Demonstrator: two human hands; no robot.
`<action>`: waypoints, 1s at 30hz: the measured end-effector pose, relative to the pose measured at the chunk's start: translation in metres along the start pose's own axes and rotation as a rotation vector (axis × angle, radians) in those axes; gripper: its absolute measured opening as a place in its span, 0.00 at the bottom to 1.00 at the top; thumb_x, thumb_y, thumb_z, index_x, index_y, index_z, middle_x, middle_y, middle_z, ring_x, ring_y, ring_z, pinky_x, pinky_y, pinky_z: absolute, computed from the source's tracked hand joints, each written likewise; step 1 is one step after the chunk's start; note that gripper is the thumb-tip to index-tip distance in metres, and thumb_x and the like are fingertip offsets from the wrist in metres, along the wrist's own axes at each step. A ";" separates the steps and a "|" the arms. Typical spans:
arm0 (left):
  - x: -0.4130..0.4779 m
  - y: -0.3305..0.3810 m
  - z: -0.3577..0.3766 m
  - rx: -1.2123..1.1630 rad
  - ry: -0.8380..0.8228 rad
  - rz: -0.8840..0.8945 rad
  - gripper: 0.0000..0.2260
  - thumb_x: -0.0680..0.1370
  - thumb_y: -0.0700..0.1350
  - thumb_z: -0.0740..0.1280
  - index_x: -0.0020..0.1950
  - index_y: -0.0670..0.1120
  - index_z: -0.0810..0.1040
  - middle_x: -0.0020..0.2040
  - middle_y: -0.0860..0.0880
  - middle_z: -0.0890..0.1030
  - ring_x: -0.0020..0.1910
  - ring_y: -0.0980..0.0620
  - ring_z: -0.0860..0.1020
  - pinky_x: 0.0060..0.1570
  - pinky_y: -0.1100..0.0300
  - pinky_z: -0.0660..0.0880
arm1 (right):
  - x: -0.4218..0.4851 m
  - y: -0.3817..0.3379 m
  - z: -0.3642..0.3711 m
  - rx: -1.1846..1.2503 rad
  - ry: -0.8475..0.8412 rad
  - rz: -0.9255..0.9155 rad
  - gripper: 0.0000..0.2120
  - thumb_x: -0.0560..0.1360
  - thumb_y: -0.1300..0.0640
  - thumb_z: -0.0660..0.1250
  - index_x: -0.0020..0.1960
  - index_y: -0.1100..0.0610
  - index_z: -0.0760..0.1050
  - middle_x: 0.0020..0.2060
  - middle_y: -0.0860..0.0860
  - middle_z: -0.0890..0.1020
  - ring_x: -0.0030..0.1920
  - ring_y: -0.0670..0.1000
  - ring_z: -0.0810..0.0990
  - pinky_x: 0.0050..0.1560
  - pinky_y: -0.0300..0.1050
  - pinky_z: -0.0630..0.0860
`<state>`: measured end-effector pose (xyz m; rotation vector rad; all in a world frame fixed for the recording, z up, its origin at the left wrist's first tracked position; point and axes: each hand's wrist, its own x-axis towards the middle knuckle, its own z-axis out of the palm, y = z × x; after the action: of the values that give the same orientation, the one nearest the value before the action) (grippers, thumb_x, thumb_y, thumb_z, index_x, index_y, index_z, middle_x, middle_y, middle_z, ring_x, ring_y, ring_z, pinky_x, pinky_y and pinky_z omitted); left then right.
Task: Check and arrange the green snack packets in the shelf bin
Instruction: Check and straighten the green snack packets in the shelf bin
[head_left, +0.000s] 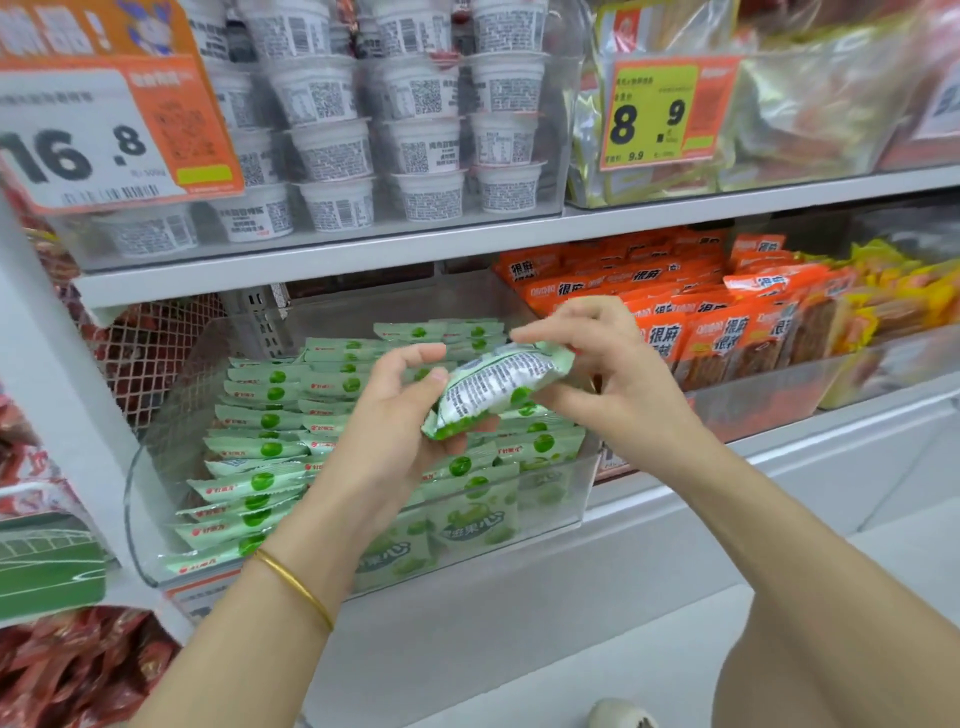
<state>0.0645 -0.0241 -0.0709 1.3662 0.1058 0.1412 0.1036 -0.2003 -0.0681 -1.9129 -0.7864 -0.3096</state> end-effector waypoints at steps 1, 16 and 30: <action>-0.002 0.001 0.003 -0.022 -0.034 -0.031 0.08 0.82 0.40 0.57 0.60 0.46 0.72 0.37 0.50 0.84 0.32 0.48 0.82 0.26 0.63 0.73 | 0.000 -0.002 -0.002 -0.047 0.000 -0.028 0.17 0.68 0.65 0.73 0.52 0.49 0.78 0.58 0.50 0.71 0.57 0.38 0.70 0.55 0.28 0.67; 0.005 -0.020 0.006 0.905 0.013 0.395 0.14 0.80 0.37 0.58 0.63 0.50 0.72 0.61 0.55 0.71 0.61 0.61 0.68 0.61 0.66 0.63 | 0.019 -0.001 -0.031 -0.486 -0.245 0.151 0.16 0.74 0.54 0.70 0.60 0.55 0.74 0.51 0.49 0.78 0.52 0.49 0.75 0.49 0.43 0.71; 0.006 -0.042 0.018 1.010 0.016 0.396 0.24 0.79 0.30 0.52 0.72 0.47 0.63 0.70 0.51 0.65 0.65 0.62 0.63 0.61 0.72 0.56 | 0.025 0.007 -0.032 -0.547 -0.426 0.022 0.20 0.74 0.53 0.69 0.65 0.53 0.73 0.50 0.43 0.73 0.51 0.45 0.72 0.48 0.41 0.67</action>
<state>0.0749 -0.0491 -0.1086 2.3876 -0.1036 0.4741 0.1307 -0.2203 -0.0447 -2.5507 -1.0316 -0.1040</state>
